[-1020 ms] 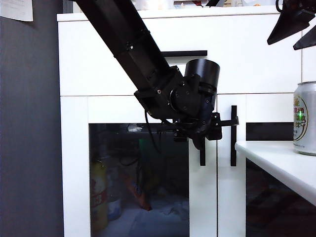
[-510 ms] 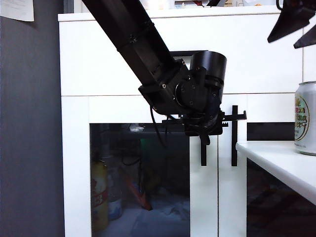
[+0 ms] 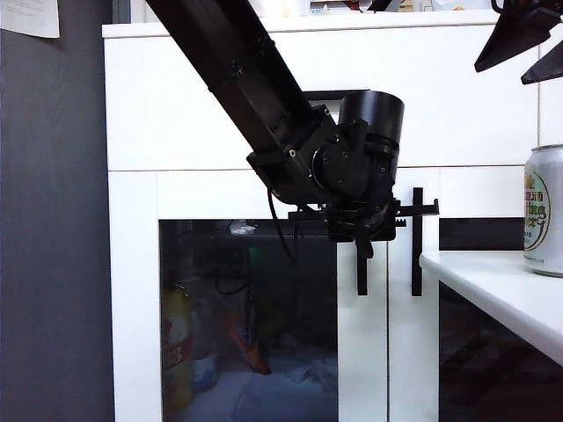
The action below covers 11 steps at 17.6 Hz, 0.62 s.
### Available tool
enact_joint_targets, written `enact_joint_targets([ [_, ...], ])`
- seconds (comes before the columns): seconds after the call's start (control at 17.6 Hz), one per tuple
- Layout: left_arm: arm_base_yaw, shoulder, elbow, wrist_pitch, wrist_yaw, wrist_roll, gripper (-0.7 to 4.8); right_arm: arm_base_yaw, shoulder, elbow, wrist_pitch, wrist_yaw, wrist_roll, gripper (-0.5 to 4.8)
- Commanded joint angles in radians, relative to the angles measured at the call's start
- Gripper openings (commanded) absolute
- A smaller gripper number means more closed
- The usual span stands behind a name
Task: Open the left door of the white cabinet, pick up a can of beverage from the table on the right, place it inside the cabinet, and finally close the cabinet door.
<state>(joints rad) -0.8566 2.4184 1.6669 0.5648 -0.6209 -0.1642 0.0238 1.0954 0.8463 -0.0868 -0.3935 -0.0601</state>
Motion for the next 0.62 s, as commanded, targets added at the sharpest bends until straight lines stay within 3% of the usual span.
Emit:
enact_joint_targets([
  [0.06,-0.014,-0.023,0.016,0.103,0.039,0.000,-0.06,-0.001,-0.005,0.004,0.022,-0.005,0.006,3.67],
  [0.28,-0.009,-0.022,0.016,0.104,0.041,-0.001,0.04,-0.001,-0.005,0.004,0.022,-0.005,0.006,3.67],
  [0.4,0.001,-0.022,0.015,0.097,0.046,-0.001,3.87,-0.001,-0.005,0.003,0.021,-0.004,0.006,3.67],
  [0.45,0.003,-0.022,0.015,0.087,0.045,0.000,4.79,-0.001,-0.004,0.003,0.022,-0.003,0.006,3.67],
  [0.62,0.006,-0.022,0.016,0.087,0.045,-0.001,4.79,-0.001,-0.003,0.003,0.024,-0.001,0.005,3.67],
])
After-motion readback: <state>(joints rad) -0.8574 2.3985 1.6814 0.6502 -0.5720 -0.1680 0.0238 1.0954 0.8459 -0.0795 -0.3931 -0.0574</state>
